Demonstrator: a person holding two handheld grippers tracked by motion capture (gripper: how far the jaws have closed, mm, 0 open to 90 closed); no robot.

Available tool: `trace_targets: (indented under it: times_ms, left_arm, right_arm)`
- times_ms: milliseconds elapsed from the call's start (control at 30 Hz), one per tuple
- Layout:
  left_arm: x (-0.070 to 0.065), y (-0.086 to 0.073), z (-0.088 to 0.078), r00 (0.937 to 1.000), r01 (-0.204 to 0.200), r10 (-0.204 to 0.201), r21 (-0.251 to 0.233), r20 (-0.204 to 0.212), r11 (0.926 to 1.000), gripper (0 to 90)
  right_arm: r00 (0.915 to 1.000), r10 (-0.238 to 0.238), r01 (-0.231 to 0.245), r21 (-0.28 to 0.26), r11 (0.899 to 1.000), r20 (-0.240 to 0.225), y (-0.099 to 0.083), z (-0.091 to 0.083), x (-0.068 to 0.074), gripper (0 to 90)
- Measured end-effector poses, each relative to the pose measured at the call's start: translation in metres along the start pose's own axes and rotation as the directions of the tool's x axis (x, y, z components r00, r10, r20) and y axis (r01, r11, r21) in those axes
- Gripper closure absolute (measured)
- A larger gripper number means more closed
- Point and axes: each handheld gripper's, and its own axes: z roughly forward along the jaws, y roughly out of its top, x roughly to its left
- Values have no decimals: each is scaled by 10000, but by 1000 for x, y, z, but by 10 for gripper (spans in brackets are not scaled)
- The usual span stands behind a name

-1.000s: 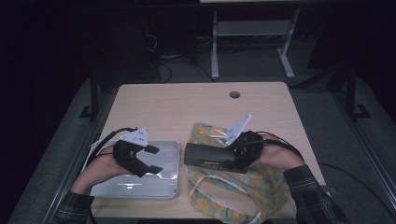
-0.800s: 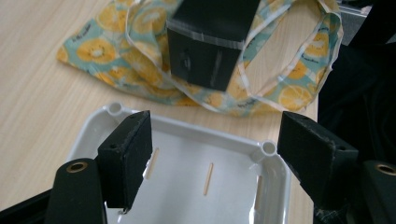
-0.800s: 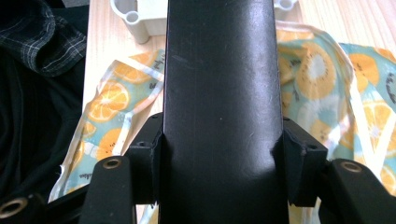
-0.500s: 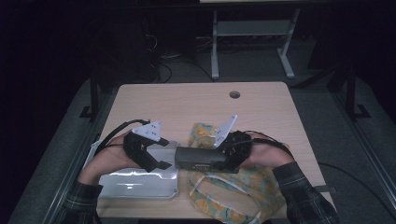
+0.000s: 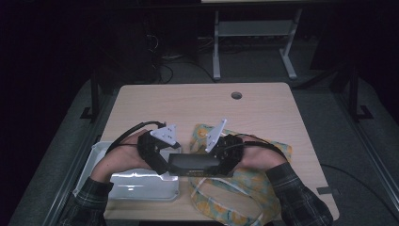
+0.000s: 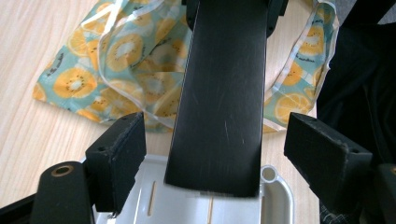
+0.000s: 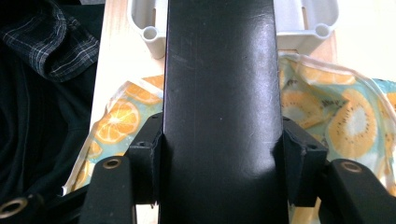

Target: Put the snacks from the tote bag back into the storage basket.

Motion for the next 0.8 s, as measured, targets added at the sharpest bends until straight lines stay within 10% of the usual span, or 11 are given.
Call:
trace_targets:
  times_ms: [800]
  left_arm:
    - [-5, 21, 37, 9971, -751, 720, 1519, 255, 9855, 304]
  right_arm:
    - [9999, -143, 142, -59, 9999, -85, 5, 1, 4, 417]
